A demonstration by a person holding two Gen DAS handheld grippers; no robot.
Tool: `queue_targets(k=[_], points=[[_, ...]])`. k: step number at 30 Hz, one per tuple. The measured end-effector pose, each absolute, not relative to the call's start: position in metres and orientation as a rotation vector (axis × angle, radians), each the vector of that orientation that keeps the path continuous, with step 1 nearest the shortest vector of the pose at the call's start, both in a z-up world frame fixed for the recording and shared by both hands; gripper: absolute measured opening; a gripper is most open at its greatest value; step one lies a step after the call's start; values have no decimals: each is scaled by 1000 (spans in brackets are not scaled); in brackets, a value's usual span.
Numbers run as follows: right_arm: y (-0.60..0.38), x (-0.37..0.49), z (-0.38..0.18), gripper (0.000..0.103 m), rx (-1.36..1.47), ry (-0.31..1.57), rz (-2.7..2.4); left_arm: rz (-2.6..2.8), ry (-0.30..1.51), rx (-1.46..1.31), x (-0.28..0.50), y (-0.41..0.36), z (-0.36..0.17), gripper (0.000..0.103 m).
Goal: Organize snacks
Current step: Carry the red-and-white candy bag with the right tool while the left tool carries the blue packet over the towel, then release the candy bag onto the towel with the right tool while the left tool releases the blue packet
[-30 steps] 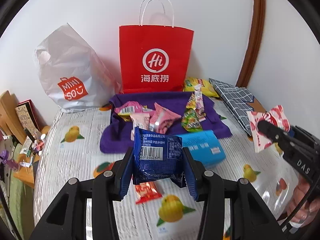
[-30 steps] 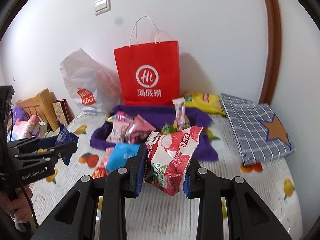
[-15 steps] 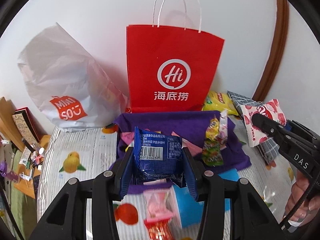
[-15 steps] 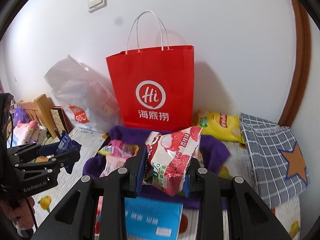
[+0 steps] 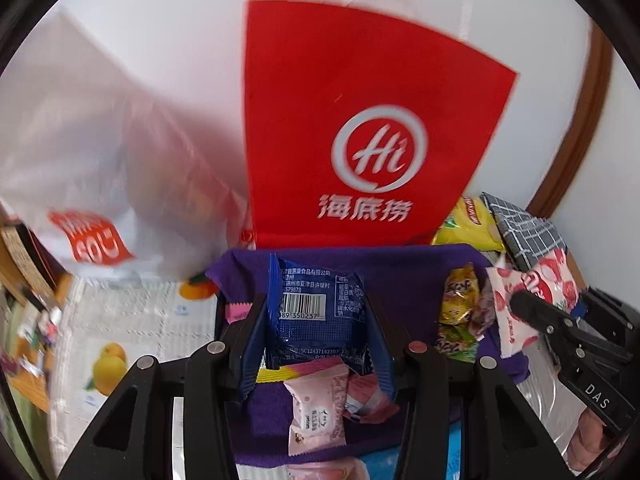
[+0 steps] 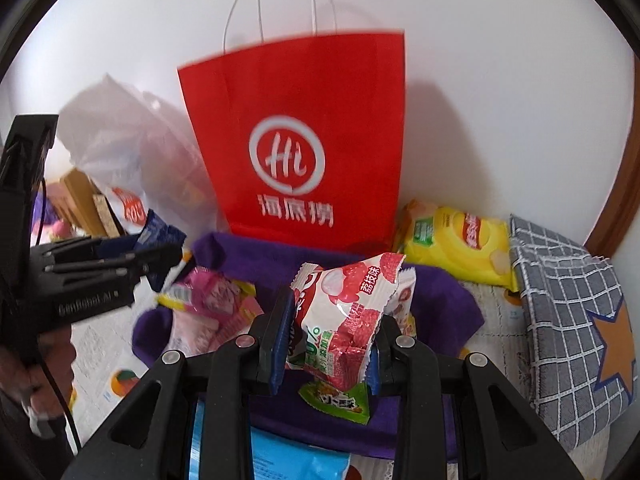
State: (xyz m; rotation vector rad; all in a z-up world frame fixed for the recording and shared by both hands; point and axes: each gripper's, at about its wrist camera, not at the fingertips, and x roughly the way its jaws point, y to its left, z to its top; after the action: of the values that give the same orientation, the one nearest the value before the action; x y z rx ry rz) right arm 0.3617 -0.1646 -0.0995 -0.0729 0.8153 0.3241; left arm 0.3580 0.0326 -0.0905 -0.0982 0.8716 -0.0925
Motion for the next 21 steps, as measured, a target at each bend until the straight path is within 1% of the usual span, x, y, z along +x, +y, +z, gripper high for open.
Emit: queue_targets(k=[2, 14, 19, 21], points=[[-163, 368, -111, 31, -76, 856, 333, -87, 914, -103, 365, 38, -101, 44], [-148, 384, -154, 32, -125, 968, 334, -92, 926, -100, 366, 37, -106, 44], [-149, 385, -156, 34, -133, 976, 317, -102, 926, -90, 365, 31, -107, 44], [-150, 384, -155, 36, -140, 971, 309, -117, 926, -83, 365, 27, -107, 44]])
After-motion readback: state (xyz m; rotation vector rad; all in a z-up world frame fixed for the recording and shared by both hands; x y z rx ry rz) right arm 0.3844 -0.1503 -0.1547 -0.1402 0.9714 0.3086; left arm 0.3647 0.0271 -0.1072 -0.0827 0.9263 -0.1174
